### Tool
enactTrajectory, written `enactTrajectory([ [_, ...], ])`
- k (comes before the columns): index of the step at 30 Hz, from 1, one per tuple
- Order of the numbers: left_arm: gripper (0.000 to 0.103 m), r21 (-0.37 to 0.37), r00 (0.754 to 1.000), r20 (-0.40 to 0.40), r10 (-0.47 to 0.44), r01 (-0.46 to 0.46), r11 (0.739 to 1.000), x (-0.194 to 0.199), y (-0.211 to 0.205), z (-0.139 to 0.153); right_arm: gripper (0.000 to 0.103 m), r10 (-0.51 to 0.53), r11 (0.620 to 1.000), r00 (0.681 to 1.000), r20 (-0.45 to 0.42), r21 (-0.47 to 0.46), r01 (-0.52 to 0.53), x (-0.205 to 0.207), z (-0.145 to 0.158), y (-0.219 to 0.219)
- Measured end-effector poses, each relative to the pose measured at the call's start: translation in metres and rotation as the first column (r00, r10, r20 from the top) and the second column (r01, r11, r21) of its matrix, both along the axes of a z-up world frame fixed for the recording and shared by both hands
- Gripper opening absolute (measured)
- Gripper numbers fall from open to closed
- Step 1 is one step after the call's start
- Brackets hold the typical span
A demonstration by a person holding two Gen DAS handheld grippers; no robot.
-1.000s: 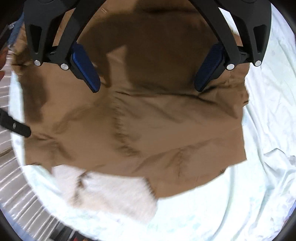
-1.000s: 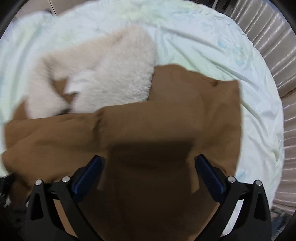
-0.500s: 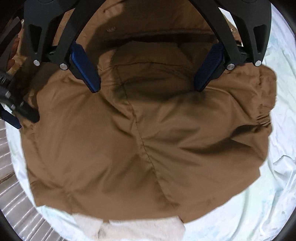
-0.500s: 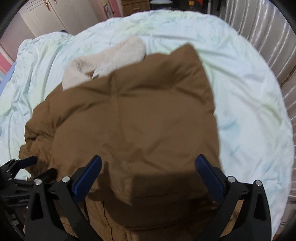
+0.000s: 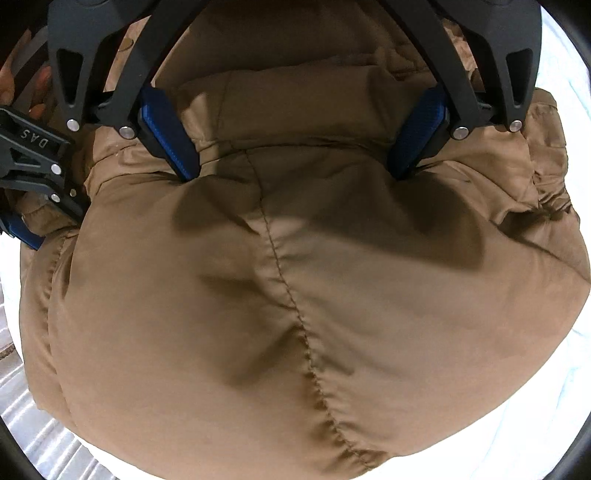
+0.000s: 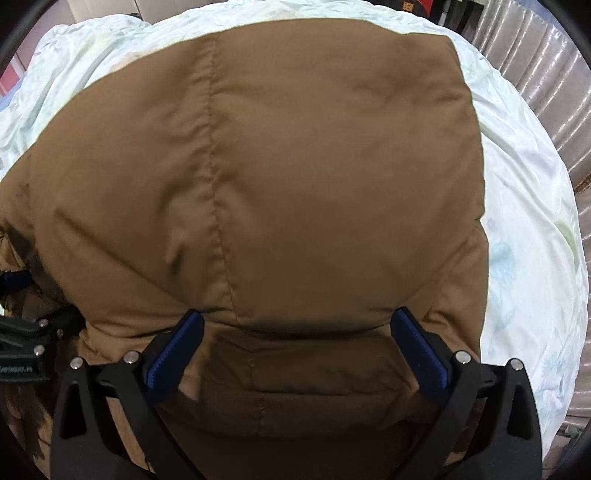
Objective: Fold large clothes
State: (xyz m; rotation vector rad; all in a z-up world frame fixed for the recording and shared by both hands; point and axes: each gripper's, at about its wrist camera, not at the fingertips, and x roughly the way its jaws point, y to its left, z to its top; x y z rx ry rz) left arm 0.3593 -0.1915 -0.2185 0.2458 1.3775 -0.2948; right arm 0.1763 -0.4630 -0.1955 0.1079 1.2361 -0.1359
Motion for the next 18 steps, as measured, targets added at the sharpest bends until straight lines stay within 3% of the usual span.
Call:
enactTrajectory([
  [10,0.1,0.008,1.0,0.028,0.002,-0.002,1.0,-0.013,0.02,0.005,0.102,-0.013,1.0,1.0,0.024,-0.017,0.013,0.013,-0.007,-0.001],
  [14,0.1,-0.025,0.992,0.126,-0.012,0.016,1.0,-0.032,0.035,0.023,0.102,-0.019,1.0,0.999,0.045,-0.019,0.02,0.008,-0.003,-0.002],
  [18,0.1,-0.01,0.989,0.147,0.018,-0.017,1.0,-0.058,0.043,0.047,0.101,-0.026,0.999,0.998,0.054,-0.018,0.027,-0.008,0.007,-0.003],
])
